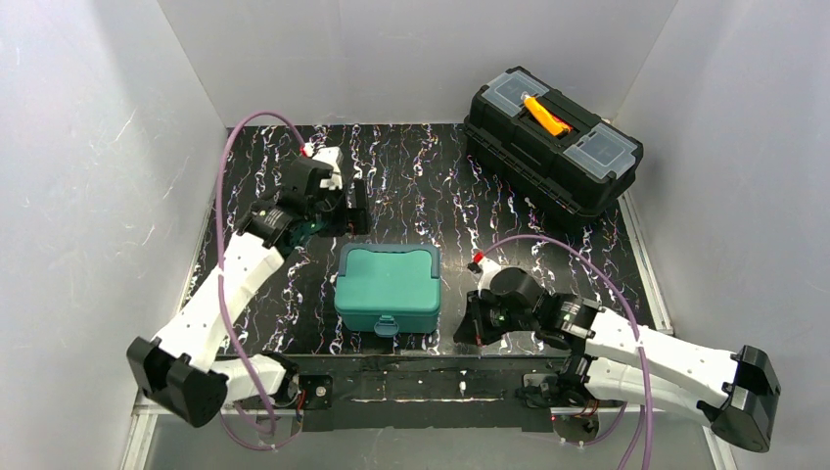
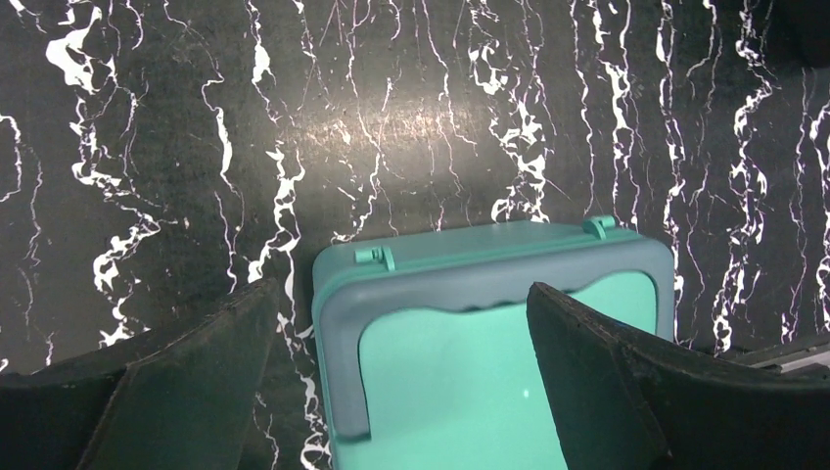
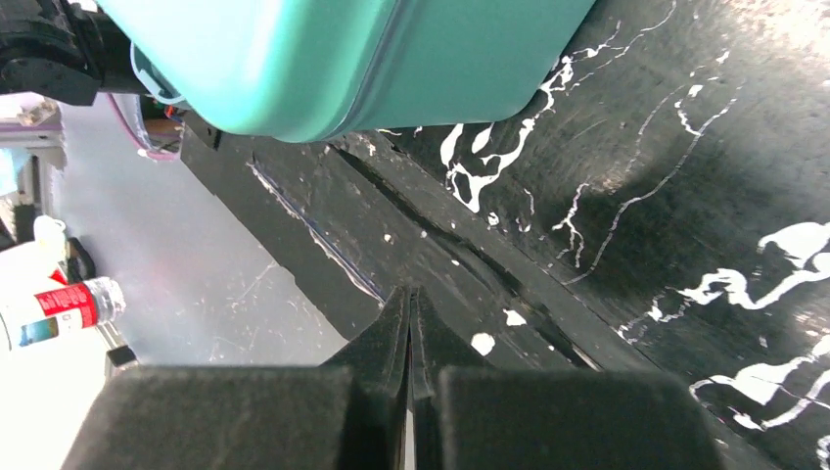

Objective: Organize the medicine kit

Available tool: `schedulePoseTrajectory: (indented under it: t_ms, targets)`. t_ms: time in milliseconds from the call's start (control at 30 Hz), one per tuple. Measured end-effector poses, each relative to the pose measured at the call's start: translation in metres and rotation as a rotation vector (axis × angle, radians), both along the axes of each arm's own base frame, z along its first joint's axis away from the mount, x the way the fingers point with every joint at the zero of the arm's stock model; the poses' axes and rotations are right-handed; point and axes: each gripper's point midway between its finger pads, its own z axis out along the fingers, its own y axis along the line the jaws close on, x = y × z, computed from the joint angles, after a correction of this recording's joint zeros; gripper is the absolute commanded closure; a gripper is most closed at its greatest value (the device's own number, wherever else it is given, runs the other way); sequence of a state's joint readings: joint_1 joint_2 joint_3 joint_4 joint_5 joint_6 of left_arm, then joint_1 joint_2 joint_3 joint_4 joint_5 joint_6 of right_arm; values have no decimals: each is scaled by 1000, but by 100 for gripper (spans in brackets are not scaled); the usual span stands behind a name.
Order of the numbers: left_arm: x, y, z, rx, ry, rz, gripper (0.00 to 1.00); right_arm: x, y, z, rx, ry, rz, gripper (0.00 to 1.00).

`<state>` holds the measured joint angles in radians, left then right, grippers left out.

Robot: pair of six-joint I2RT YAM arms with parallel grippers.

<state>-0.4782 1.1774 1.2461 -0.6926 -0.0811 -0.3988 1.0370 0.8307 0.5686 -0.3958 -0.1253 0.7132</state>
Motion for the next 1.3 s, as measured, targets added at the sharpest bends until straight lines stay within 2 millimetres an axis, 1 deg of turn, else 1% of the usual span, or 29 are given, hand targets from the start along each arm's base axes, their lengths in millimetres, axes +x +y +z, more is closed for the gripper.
schedulePoseTrajectory:
  t_ms: [67, 167, 300, 400, 500, 667, 767, 833, 967, 1067, 1300]
  targets:
    - [11, -1, -9, -3, 27, 4, 2, -4, 3, -7, 12, 24, -20, 99]
    - [19, -2, -21, -16, 68, 3, 2, -5, 13, -12, 56, 50, -64, 99]
    - [29, -4, -34, -54, 118, -1, 2, -4, 28, -12, 124, 80, -118, 99]
    - [33, -3, -42, -83, 146, 0, 3, 1, 39, -8, 160, 88, -154, 99]
    - [30, -1, -55, -110, 187, 2, 5, 4, 51, -6, 190, 93, -187, 99]
    - [23, -4, -71, -157, 250, -15, 9, 14, 59, -13, 191, 105, -267, 99]
    - [15, -7, -80, -183, 279, -29, 11, 22, 60, -14, 199, 102, -322, 99]
    - [6, -9, -87, -205, 303, -30, 11, 28, 58, -14, 200, 92, -358, 99]
    - [0, -6, -88, -244, 274, -13, 11, 36, 55, -13, 187, 62, -399, 99]
    - [-8, -4, -85, -269, 248, -1, 11, 44, 54, -7, 182, 34, -428, 99]
    - [-43, 1, -86, -314, 237, 3, 12, 78, 47, 9, 195, -24, -494, 99]
